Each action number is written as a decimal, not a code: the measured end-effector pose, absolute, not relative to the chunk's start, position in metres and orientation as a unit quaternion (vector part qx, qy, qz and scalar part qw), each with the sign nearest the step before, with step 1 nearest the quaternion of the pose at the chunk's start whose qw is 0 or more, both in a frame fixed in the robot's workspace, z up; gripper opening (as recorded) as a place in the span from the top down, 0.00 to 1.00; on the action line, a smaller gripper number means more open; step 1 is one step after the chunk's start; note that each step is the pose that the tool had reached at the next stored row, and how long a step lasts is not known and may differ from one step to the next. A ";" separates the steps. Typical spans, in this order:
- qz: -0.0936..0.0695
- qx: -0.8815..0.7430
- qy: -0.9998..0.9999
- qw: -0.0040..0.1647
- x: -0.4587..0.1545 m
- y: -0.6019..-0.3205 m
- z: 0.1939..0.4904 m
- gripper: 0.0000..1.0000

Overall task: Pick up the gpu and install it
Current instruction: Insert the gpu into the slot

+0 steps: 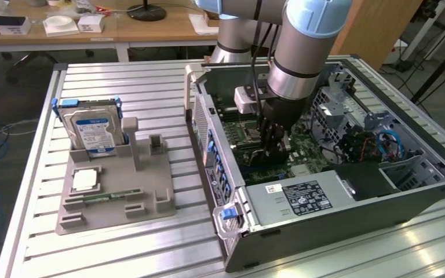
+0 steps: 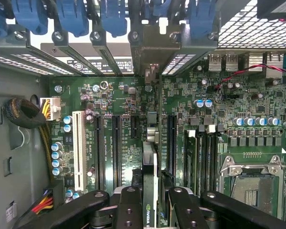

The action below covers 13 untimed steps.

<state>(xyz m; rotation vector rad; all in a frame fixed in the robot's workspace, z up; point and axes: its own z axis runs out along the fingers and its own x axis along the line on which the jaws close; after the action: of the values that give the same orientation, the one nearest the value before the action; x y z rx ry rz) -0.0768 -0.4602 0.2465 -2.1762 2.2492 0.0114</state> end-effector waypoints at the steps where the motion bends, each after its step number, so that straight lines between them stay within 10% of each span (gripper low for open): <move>1: 0.004 -0.695 0.719 0.006 -0.077 -0.460 0.247 0.74; 13: 0.004 -0.695 0.719 0.006 -0.077 -0.460 0.246 0.61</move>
<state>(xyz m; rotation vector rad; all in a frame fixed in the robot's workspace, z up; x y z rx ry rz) -0.0768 -0.4602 0.2465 -2.1761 2.2491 0.0115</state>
